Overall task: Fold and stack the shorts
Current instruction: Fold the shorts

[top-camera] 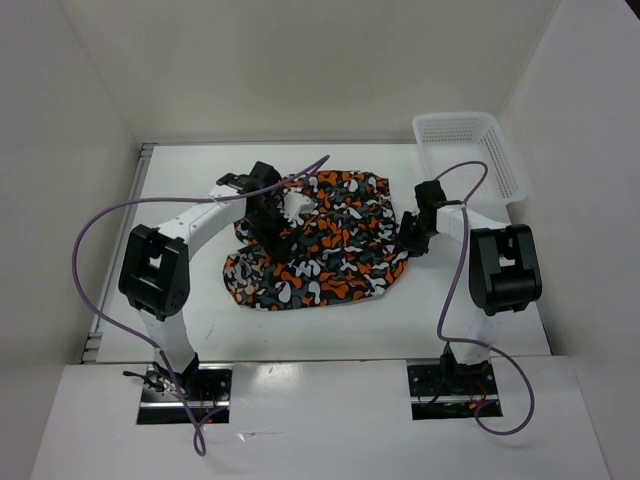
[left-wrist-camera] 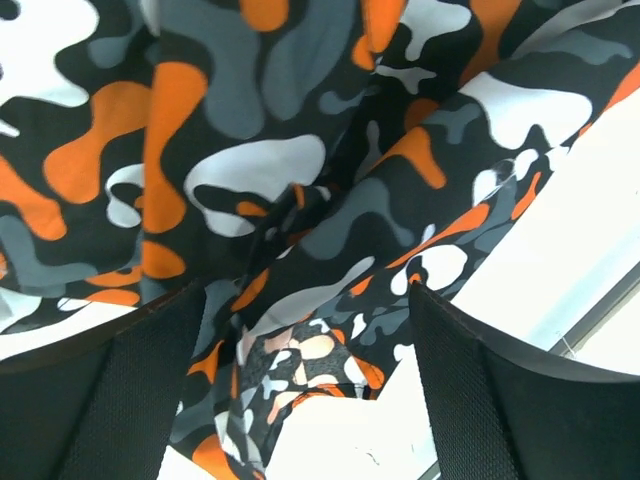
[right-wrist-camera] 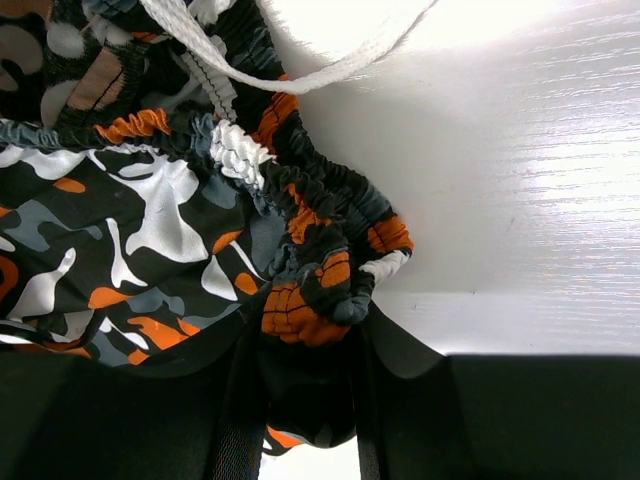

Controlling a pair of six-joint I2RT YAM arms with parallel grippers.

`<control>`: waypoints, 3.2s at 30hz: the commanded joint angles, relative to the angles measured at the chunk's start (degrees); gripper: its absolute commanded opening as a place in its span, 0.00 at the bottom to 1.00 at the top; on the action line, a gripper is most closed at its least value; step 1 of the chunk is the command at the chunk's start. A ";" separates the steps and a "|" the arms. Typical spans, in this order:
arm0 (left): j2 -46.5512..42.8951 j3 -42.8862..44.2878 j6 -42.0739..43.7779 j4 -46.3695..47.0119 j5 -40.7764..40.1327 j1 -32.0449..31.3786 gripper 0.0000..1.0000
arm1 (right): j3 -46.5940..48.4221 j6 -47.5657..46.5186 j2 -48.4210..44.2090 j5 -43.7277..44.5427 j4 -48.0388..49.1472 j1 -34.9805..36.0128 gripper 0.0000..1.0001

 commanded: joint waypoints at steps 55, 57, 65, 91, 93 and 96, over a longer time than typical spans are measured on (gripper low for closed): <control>-33.44 -20.08 9.27 2.73 -4.82 17.47 0.00 | -1.14 -7.16 -28.84 -4.74 -9.27 0.53 0.00; -33.45 -21.41 10.49 1.23 -4.03 17.47 0.00 | -0.26 -7.16 -26.30 -5.27 -10.33 0.53 0.00; -31.79 -18.70 9.46 0.33 -3.49 17.47 0.00 | 3.68 -7.78 -23.57 -7.29 -11.57 0.53 0.00; 34.29 65.46 -6.37 8.00 -6.75 11.85 0.00 | 6.07 -2.68 -13.71 -24.05 -10.25 -5.89 0.02; 37.11 70.32 -7.51 7.99 -6.75 11.84 0.00 | 6.85 -1.46 -13.71 -29.96 -8.32 -6.42 0.03; 43.26 78.94 -8.31 8.51 -6.75 10.44 0.02 | 9.13 0.13 -11.09 -30.33 -7.78 -9.40 0.06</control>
